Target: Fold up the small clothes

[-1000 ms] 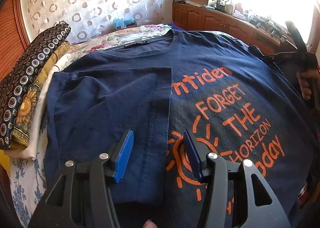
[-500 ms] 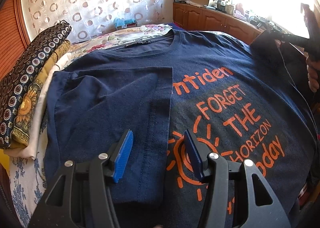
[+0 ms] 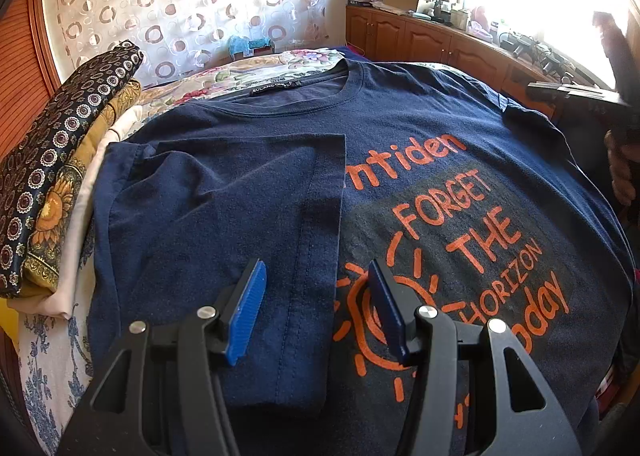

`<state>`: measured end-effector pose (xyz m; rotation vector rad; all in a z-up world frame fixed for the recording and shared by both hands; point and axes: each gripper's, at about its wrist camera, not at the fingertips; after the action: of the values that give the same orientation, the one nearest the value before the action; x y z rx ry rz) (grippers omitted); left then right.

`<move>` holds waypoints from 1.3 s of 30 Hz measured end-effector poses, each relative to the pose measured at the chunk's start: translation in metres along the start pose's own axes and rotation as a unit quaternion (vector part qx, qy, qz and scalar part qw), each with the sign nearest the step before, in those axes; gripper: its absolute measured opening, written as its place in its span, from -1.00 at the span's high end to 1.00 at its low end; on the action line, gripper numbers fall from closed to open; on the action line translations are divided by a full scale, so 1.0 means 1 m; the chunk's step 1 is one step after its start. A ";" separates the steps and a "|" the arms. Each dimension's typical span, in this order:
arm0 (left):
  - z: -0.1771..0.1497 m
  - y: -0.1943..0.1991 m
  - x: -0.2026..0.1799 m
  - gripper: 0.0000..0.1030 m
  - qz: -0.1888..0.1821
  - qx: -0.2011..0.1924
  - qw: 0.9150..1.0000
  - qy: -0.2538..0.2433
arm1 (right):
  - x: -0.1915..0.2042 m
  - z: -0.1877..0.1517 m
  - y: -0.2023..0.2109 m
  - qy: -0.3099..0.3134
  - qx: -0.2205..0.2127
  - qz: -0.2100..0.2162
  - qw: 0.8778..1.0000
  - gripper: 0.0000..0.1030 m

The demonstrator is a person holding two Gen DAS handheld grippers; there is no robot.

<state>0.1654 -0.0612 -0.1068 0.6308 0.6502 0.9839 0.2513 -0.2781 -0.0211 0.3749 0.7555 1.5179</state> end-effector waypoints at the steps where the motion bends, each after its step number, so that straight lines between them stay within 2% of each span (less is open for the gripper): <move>1: 0.000 0.000 0.000 -0.03 0.000 0.000 1.000 0.000 | -0.002 -0.002 -0.009 -0.002 0.009 -0.002 1.000 0.12; 8: 0.000 0.000 0.000 -0.03 0.000 0.000 1.000 0.000 | -0.010 -0.006 -0.051 -0.010 0.063 -0.031 0.998 0.13; 11: 0.000 0.000 0.000 -0.03 0.000 0.000 1.000 0.000 | -0.014 -0.009 -0.056 -0.012 0.068 -0.030 0.997 0.94; 13: 0.000 0.000 0.000 -0.03 0.000 0.000 1.000 0.000 | -0.022 -0.009 -0.050 -0.027 0.051 -0.029 0.998 0.95; 16: 0.000 0.000 0.000 -0.03 0.000 0.000 1.000 0.000 | -0.032 -0.006 -0.024 -0.057 0.001 -0.020 0.998 0.96; 19: 0.000 0.000 0.000 -0.03 0.000 0.000 1.000 0.000 | -0.025 0.000 0.008 -0.048 -0.052 0.020 0.997 0.96; 22: 0.000 0.000 0.000 -0.03 0.000 0.000 1.000 0.000 | -0.008 -0.004 0.034 -0.027 -0.071 0.078 0.994 0.96; 25: 0.000 0.000 0.000 -0.03 0.000 0.000 1.000 0.000 | 0.013 -0.019 0.041 0.004 -0.045 0.120 0.992 0.95; 27: 0.000 0.000 0.000 -0.03 0.000 0.000 1.000 0.000 | 0.022 -0.030 0.041 0.022 -0.028 0.120 0.992 0.87; 28: 0.000 0.000 0.000 -0.03 0.000 0.000 1.000 0.000 | 0.026 -0.035 0.038 0.033 -0.014 0.118 0.992 0.76; 29: 0.000 0.000 0.000 -0.03 0.000 0.000 1.000 0.000 | 0.027 -0.040 0.036 0.037 -0.004 0.113 0.993 0.37; 30: 0.000 0.000 0.000 -0.03 0.000 0.000 1.000 0.000 | 0.027 -0.042 0.034 0.036 -0.001 0.109 0.993 0.07; 32: 0.000 0.000 0.000 -0.03 0.000 0.000 1.000 0.000 | 0.018 -0.043 0.031 0.025 -0.002 0.104 0.994 0.06; 36: 0.001 0.000 0.001 -0.03 0.000 -0.001 1.000 0.001 | -0.005 -0.033 0.022 -0.024 0.006 0.059 0.998 0.06; 39: 0.000 0.011 0.002 -0.03 0.004 -0.024 1.000 0.005 | -0.015 -0.017 0.007 -0.048 0.011 0.036 0.998 0.07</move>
<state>0.1604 -0.0547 -0.0992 0.5875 0.6324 1.0073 0.2373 -0.2964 -0.0255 0.4922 0.6897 1.5480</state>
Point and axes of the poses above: each gripper's, at about its wrist camera, not at the fingertips, and y roughly against the way its jaws point, x to its left, z to its top, and after that the axes turned 15 degrees about -z, right-handed
